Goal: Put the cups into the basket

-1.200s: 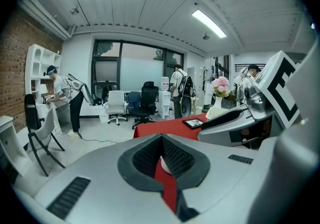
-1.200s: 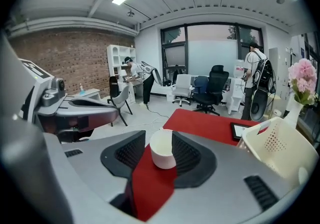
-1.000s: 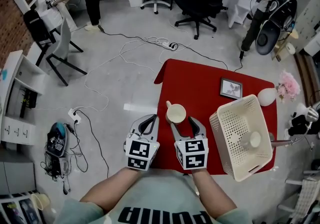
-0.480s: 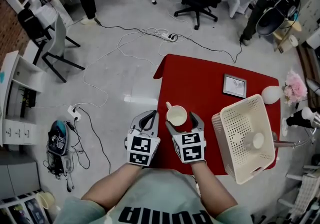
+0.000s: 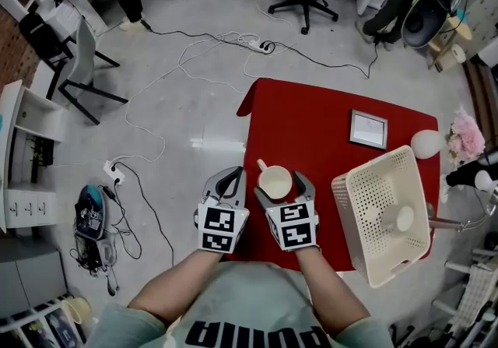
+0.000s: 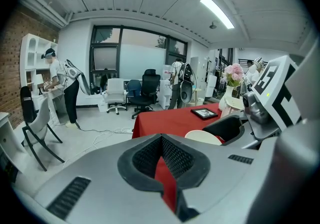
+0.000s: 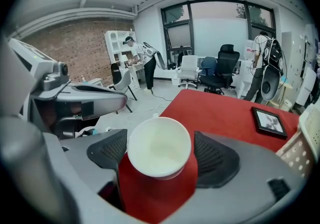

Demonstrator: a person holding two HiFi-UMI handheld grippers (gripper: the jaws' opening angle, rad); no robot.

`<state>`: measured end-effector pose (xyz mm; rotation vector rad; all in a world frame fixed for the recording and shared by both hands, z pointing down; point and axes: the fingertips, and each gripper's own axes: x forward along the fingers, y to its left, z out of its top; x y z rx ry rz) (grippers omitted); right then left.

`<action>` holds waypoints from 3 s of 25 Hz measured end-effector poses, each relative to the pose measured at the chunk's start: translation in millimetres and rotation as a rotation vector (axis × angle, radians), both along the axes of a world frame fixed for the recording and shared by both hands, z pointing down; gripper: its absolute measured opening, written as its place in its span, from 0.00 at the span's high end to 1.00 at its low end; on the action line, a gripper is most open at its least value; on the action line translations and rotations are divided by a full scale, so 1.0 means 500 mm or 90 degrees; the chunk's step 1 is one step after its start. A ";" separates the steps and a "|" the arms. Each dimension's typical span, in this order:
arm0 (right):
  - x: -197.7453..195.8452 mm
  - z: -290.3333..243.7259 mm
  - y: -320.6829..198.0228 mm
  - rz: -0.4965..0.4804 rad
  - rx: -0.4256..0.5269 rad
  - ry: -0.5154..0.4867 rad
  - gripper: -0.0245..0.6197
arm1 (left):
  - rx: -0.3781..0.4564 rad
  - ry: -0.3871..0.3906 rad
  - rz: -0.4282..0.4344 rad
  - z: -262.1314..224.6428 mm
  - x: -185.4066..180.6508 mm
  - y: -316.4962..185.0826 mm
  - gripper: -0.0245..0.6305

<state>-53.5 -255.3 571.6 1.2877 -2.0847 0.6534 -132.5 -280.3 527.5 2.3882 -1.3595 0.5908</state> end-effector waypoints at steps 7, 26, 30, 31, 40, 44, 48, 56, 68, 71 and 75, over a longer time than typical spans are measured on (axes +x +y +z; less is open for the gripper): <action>-0.013 0.027 0.002 -0.013 -0.021 0.023 0.35 | -0.002 0.007 0.010 0.003 0.012 -0.012 0.96; 0.000 0.013 0.034 0.028 -0.002 0.025 0.35 | 0.016 0.005 0.024 -0.017 0.004 0.021 0.96; 0.019 -0.022 0.048 0.048 0.013 0.022 0.35 | 0.026 0.009 0.040 -0.032 0.022 0.038 0.96; 0.023 -0.033 0.052 0.052 0.018 0.021 0.35 | 0.030 0.011 0.045 -0.037 0.029 0.042 0.96; 0.061 -0.124 0.099 0.097 0.066 0.013 0.35 | 0.066 0.039 0.082 -0.092 0.074 0.095 0.96; 0.109 -0.156 0.119 0.134 0.080 0.006 0.35 | 0.074 0.046 0.106 -0.108 0.109 0.109 0.96; 0.160 -0.188 0.136 0.168 0.096 0.003 0.35 | 0.090 0.052 0.131 -0.135 0.152 0.119 0.96; 0.277 -0.264 0.172 0.225 0.131 -0.001 0.35 | 0.113 0.075 0.202 -0.184 0.277 0.158 0.96; 0.442 -0.320 0.194 0.258 0.152 0.013 0.35 | 0.126 0.081 0.269 -0.212 0.421 0.204 0.96; 0.479 -0.310 0.192 0.251 0.141 0.019 0.35 | 0.126 0.076 0.269 -0.216 0.447 0.203 0.96; 0.520 -0.275 0.191 0.244 0.115 0.023 0.35 | 0.121 0.072 0.261 -0.209 0.473 0.200 0.96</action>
